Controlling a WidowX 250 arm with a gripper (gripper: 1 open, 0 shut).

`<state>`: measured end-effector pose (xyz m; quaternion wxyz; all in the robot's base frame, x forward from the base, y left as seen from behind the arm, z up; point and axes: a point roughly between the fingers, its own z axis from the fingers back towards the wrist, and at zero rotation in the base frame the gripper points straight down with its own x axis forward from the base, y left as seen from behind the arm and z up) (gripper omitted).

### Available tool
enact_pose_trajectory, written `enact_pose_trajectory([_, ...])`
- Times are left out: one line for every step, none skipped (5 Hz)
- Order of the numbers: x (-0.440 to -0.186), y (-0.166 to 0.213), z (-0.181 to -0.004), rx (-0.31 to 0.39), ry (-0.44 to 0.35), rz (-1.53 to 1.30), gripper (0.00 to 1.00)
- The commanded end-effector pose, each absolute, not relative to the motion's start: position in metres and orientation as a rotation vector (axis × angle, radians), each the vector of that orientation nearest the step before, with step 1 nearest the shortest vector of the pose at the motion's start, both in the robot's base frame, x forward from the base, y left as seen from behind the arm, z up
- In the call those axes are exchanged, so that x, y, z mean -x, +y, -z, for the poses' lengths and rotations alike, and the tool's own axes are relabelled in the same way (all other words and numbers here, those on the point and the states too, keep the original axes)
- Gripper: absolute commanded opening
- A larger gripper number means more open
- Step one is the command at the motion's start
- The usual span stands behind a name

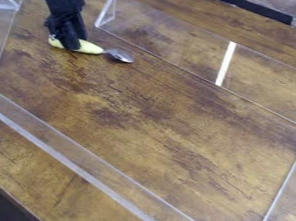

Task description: Move the green spoon to the left

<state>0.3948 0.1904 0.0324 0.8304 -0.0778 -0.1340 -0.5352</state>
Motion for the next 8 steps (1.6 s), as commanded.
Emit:
enact_pose_trajectory([-0.395,0.199,-0.036,0.196,-0.281,1.07,0.0])
enact_pose_trajectory([-0.4,0.198,-0.036,0.229,-0.281,1.032,0.0])
enact_pose_trajectory([-0.401,0.197,-0.036,0.272,-0.276,1.047,0.0])
enact_pose_trajectory([-0.401,0.194,-0.035,0.314,-0.271,1.063,0.0])
enact_pose_trajectory([-0.402,0.193,-0.051,0.323,-0.256,1.066,1.0])
enact_pose_trajectory([-0.402,0.194,-0.066,0.325,-0.251,1.041,1.0])
enact_pose_trajectory([-0.404,0.188,-0.069,0.318,-0.249,1.025,1.0])
enact_pose_trajectory([-0.407,0.183,-0.072,0.31,-0.247,1.009,1.0])
